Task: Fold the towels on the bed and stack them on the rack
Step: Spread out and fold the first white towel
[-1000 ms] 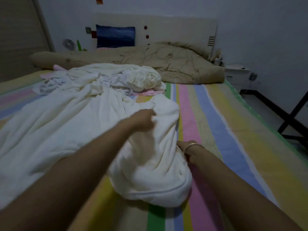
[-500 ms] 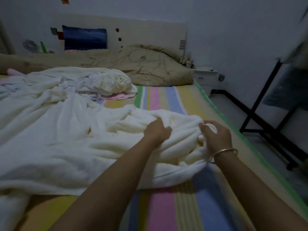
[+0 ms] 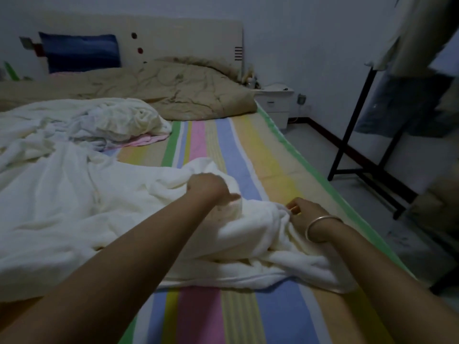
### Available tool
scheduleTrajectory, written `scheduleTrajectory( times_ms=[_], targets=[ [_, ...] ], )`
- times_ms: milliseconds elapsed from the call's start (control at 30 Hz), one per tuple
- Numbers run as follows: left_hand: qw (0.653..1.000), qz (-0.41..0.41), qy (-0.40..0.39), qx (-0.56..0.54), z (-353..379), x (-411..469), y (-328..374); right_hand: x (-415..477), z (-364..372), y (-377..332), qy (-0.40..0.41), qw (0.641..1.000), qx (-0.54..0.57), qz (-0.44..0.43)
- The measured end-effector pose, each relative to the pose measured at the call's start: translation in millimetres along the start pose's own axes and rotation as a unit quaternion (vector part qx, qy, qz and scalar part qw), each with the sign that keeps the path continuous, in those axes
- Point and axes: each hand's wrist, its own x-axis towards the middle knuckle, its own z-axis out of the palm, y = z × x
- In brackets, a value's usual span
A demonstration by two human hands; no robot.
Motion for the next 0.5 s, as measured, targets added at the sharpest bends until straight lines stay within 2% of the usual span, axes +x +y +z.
scheduleTrajectory(
  times_ms=[33,67,200,267,333,367,400,433,467,500],
  targets=[
    [0.996,0.023,0.081,0.017,4.5,9.1,2.5,5.5,2.4,-3.4,-0.024,1.000,0.020,-0.001],
    [0.993,0.042,0.109,0.030,9.1,18.5,4.6,12.7,6.4,-4.3,-0.047,0.998,0.035,0.001],
    [0.994,0.059,-0.038,0.088,32.1,53.0,8.8,32.7,5.6,-6.5,-0.127,0.983,0.133,-0.011],
    [0.993,0.035,-0.060,0.098,29.0,67.7,12.2,37.8,-0.3,-10.5,-0.200,0.960,0.196,-0.019],
    [0.996,-0.026,-0.073,0.046,5.8,91.9,14.6,47.0,-0.2,-11.3,-0.247,0.953,0.162,-0.060],
    [0.999,-0.040,-0.035,0.007,-11.5,111.3,14.9,53.7,2.0,-10.8,-0.257,0.954,0.134,-0.075],
    [0.998,-0.041,0.052,0.001,-33.2,133.1,14.4,58.9,6.5,-11.1,-0.256,0.955,0.127,-0.084],
    [0.978,-0.045,0.203,0.013,-61.9,158.0,13.8,68.9,8.0,-10.7,-0.232,0.958,0.154,-0.073],
    [0.934,-0.059,0.351,0.010,-90.7,175.5,10.7,76.5,8.8,-10.2,-0.190,0.960,0.202,-0.045],
    [0.894,-0.074,0.442,-0.003,-116.8,193.8,7.2,89.4,8.1,-8.5,-0.120,0.964,0.239,-0.011]
  ],
)
